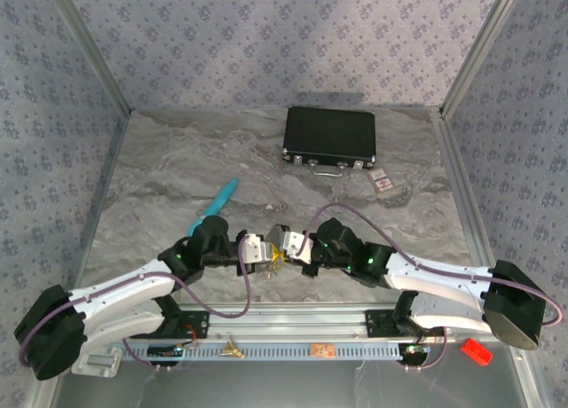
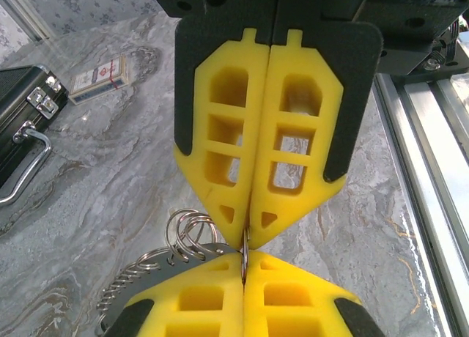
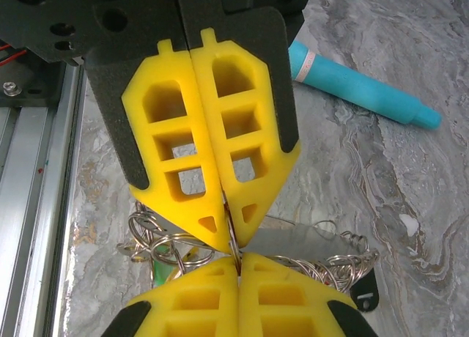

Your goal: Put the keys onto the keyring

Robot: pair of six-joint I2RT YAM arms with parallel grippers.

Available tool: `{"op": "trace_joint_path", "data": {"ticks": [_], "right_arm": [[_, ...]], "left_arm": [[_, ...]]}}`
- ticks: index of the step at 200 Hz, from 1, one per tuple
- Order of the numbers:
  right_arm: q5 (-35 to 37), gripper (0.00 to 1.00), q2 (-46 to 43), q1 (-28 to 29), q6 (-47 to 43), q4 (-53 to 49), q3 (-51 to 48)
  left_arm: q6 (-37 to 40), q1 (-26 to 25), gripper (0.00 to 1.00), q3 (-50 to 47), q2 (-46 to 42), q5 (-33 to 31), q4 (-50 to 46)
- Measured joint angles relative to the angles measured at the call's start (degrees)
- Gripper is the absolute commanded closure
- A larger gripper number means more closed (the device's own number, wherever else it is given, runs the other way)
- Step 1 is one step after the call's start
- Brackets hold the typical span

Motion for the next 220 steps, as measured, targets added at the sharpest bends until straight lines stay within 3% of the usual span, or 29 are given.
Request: {"op": "trace_joint_path", "data": {"ticks": [18,27,69,118,184,220], "right_arm": [[0.5,0.76,-0.1,0.0,0.2,-0.1,0.0],[0.6,0.71,-0.5,0.0,0.1,-0.1,0.0],[2.1,0.65,-9.8,-3.2,1.8,-0.7,-2.2],[7.4,0.65,-16.9,-10.4,10.5,-2.2,-4.1],[9.6,0.63,-9.9,-12.9,16.1,-7.8,0.8],[7.5,0.63,-2.3,-12.6,16.2,-8.9,6.6]], "left_arm": [[0.0,0.0,1.0,0.0,0.0,-0.2,0.0],[0.1,-0.1,1.0,0.0,-0.1,-0.7,-0.1],[2.6,-1.1,1.0,1.6,-2.4,-7.0,-4.1],[4.7,-1.4,1.0,4.6,-4.3,-14.2,-8.4],[4.2,-1.1,1.0,11.3,-4.3,-27.4,-14.1],[0.0,3.1,1.0,17.2,-5.0,-35.7,-19.3]]}}
